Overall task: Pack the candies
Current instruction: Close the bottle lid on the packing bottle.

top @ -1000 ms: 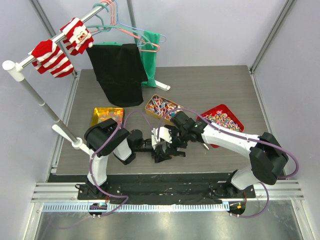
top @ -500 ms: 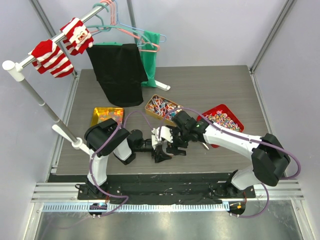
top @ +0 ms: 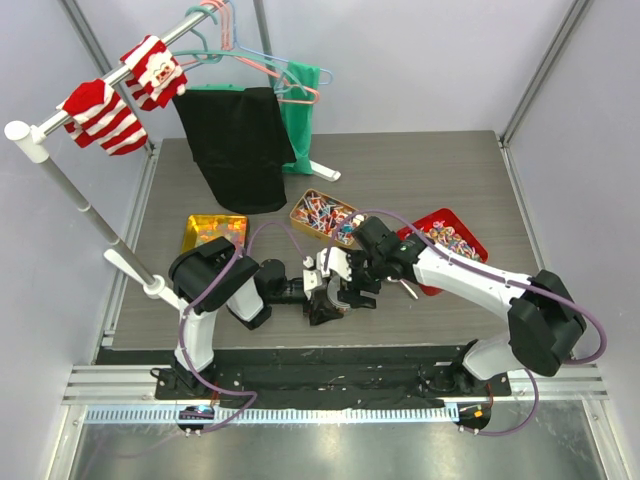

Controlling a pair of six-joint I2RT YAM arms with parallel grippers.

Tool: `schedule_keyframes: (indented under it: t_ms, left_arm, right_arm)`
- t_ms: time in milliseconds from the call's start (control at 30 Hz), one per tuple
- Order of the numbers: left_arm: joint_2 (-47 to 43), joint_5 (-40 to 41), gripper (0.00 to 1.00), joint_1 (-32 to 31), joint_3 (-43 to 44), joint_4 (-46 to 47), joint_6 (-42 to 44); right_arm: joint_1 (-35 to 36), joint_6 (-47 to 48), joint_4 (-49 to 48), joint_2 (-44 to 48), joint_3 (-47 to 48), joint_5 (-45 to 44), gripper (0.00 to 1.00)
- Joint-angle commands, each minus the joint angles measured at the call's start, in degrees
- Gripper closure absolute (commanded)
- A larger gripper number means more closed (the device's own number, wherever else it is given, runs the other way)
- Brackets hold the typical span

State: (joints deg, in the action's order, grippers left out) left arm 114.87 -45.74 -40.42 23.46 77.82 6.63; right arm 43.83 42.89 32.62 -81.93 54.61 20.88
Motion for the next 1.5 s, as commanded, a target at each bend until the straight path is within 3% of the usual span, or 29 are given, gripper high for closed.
schedule_keyframes:
  t_ms: [0, 1000, 1467]
  left_arm:
    - [1.23, 1.61, 0.13, -0.27, 0.18, 10.77, 1.98]
    - [1.23, 1.61, 0.13, -0.27, 0.18, 10.77, 2.07]
    - [1.23, 1.7, 0.13, -0.18, 0.18, 10.77, 2.07]
  right_arm:
    - [-0.42, 0.7, 0.51, 1.16, -0.56, 1.35, 0.3]
    - [-0.24, -1.41, -3.71, -0.6, -0.82, 1.88, 0.28]
    - [0.46, -2.2, -2.92, 0.72, 0.41, 1.79, 0.06]
